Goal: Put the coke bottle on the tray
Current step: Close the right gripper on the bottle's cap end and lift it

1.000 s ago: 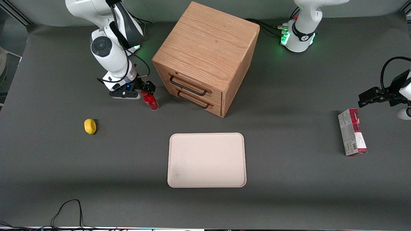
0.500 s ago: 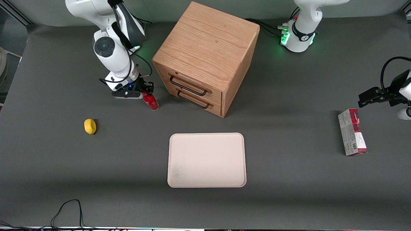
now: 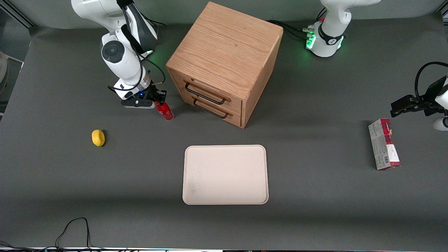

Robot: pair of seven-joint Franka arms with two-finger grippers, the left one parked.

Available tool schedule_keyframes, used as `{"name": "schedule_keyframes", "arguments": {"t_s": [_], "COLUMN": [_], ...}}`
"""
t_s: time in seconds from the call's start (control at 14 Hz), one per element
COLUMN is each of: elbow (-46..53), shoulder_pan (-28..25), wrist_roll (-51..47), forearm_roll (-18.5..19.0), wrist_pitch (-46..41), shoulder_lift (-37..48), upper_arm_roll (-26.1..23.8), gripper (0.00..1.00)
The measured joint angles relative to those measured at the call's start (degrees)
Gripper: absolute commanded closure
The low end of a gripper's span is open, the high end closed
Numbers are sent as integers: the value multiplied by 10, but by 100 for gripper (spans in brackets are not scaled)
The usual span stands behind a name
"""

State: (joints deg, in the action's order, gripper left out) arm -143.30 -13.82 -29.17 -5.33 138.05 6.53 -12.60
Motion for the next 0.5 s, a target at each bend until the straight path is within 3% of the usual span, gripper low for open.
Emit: {"name": "schedule_keyframes", "arguments": {"t_s": [0.14, 0.5], "elbow": [36, 227], "shoulder_pan": [10, 63], "wrist_roll": [3, 31], "forearm_roll": [1, 9], "wrist_pitch": [-49, -272], "shoulder_lift": [0, 0], "upper_arm_roll": [2, 6], "gripper": [100, 100]}}
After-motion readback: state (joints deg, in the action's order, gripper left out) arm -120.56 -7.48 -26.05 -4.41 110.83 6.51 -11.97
